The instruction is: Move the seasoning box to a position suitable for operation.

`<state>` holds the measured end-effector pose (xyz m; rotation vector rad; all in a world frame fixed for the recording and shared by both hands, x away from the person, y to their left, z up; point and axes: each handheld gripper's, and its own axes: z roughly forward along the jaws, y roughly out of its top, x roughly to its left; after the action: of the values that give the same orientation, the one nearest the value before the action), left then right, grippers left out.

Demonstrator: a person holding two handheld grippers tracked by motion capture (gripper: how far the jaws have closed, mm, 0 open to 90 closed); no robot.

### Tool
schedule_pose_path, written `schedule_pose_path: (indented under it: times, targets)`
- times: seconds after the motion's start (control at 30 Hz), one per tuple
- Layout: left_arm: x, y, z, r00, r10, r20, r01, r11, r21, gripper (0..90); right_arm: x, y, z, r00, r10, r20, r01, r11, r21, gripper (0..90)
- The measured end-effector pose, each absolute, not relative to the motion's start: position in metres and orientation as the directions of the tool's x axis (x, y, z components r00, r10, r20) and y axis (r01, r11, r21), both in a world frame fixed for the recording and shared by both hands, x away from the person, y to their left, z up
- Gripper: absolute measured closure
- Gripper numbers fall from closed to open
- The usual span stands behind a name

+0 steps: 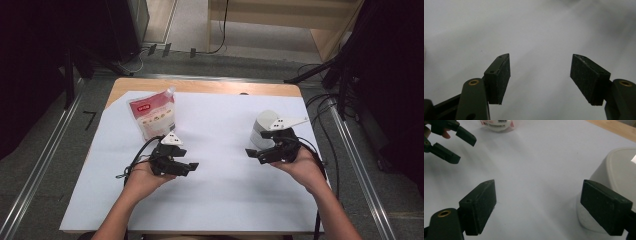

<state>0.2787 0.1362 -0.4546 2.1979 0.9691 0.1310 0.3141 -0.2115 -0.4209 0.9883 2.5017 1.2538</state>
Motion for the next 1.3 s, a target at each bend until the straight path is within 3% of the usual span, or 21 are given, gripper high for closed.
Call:
schedule_pose_path:
  times: [0.57, 0.67, 0.87, 1.3]
  targets:
    - [0.276, 0.137, -0.456, 0.714, 0.675, -0.189, 0.607, -0.461, 0.647, 33.2, 0.337, -0.253, -0.397, -0.685, 0.72, 0.111, 0.498, 0.352, 0.793, 13.7]
    - [0.276, 0.134, -0.457, 0.72, 0.67, -0.184, 0.601, -0.467, 0.649, 33.2, 0.343, -0.259, -0.4, -0.672, 0.731, 0.122, 0.51, 0.336, 0.791, 13.3]
    - [0.274, 0.127, -0.461, 0.734, 0.66, -0.161, 0.587, -0.498, 0.638, 33.2, 0.358, -0.261, -0.401, -0.632, 0.768, 0.103, 0.522, 0.324, 0.789, 0.0]
    - [0.275, 0.13, -0.46, 0.74, 0.653, -0.161, 0.58, -0.5, 0.644, 33.2, 0.376, -0.258, -0.431, -0.611, 0.784, 0.109, 0.547, 0.319, 0.774, 0.0]
